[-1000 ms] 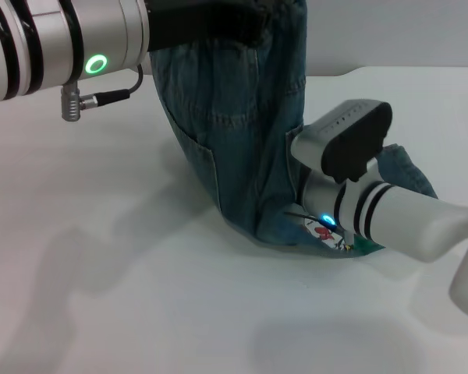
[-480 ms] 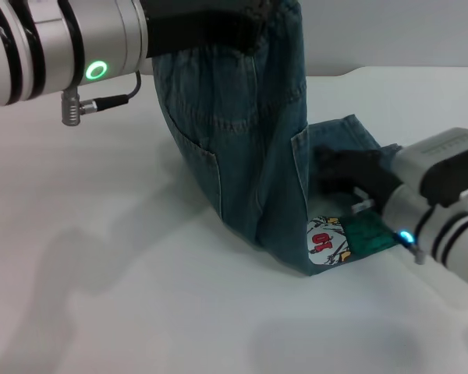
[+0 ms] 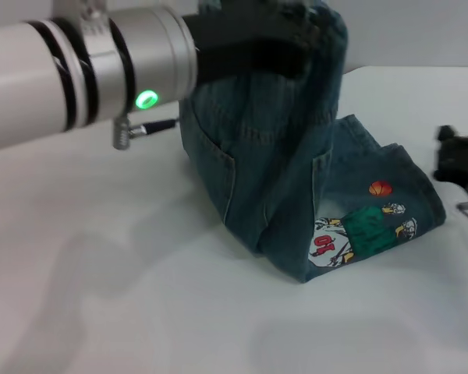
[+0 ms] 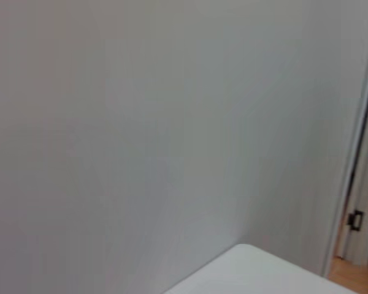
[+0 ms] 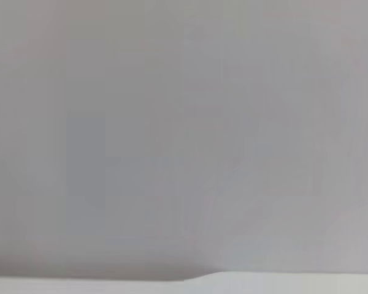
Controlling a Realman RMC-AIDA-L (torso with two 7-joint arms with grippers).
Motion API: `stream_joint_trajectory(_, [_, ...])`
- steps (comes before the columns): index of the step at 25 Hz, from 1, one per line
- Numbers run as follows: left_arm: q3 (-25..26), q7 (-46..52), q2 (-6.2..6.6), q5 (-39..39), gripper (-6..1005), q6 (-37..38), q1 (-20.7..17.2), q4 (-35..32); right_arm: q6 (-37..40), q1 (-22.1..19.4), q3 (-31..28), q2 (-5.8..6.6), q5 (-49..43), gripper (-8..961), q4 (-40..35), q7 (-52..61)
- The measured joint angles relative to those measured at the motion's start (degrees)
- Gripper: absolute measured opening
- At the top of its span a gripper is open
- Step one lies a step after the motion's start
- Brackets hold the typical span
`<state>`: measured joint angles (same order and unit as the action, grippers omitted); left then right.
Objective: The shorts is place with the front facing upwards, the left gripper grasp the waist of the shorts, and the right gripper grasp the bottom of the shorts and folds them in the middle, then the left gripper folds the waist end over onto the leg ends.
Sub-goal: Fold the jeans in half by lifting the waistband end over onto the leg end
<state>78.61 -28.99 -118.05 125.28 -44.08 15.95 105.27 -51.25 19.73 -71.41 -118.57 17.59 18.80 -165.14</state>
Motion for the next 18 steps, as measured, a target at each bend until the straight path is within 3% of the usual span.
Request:
stream_joint_trajectory(12, [-9.9, -1.0, -0.08, -3.0, 48, 10.1, 2.8, -9.1, -4.9, -6.8, -5.1, 1.44, -0.3, -1, -1.0, 0.0])
stream_joint_trajectory(18, [-16.2, -1.6, -0.31, -6.1, 48, 14.5, 8.4, -18.2, -6.3, -6.8, -5.2, 1.52, -0.3, -1, -1.6, -0.1])
